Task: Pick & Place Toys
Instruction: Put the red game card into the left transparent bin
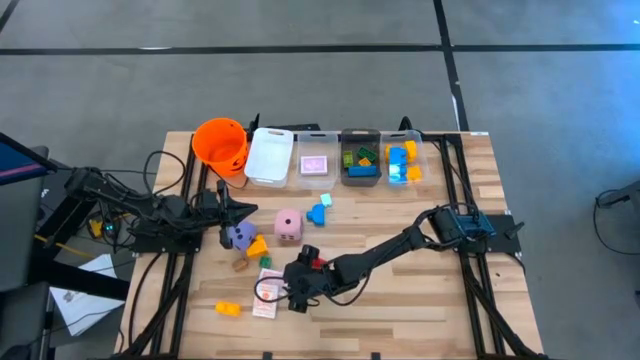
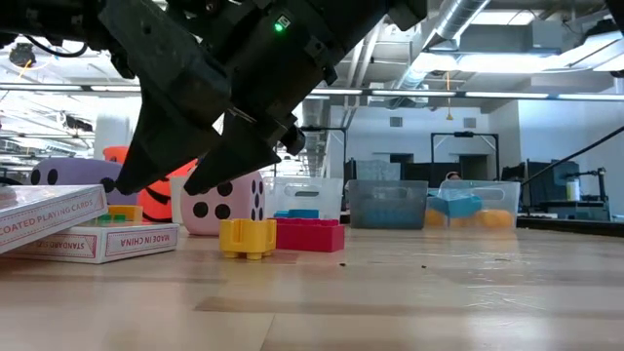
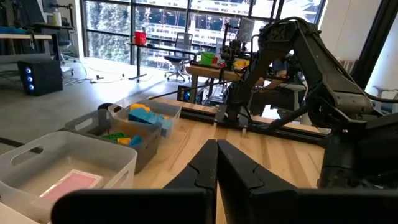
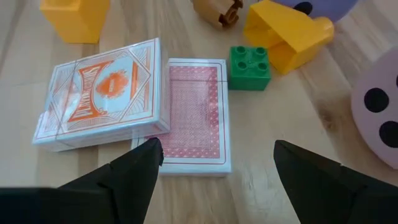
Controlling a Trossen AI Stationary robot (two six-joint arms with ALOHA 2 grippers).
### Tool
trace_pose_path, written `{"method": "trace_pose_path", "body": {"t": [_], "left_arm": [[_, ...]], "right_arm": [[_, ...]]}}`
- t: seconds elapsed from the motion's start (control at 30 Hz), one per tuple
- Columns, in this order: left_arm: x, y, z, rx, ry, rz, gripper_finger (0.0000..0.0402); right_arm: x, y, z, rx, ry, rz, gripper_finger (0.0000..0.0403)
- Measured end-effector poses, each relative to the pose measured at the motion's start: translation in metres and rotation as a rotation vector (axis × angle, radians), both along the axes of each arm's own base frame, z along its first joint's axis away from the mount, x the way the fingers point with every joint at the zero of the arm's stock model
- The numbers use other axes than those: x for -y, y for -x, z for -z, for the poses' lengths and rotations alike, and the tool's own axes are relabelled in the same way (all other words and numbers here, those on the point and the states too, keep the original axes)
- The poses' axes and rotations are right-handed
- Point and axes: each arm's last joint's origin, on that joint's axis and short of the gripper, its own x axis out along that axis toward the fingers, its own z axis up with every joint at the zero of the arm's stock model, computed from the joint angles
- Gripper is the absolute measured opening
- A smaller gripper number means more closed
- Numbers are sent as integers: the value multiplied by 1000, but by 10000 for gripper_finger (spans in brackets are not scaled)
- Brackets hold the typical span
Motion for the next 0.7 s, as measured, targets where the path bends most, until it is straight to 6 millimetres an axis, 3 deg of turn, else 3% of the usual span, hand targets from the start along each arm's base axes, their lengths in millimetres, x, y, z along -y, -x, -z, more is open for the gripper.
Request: {"method": "trace_pose_path", "body": {"t": [0.7], "left_arm": [[0,0,0,8,31,1,0]], "right_arm": [[3,-1,0,14,-59,63,307]]}}
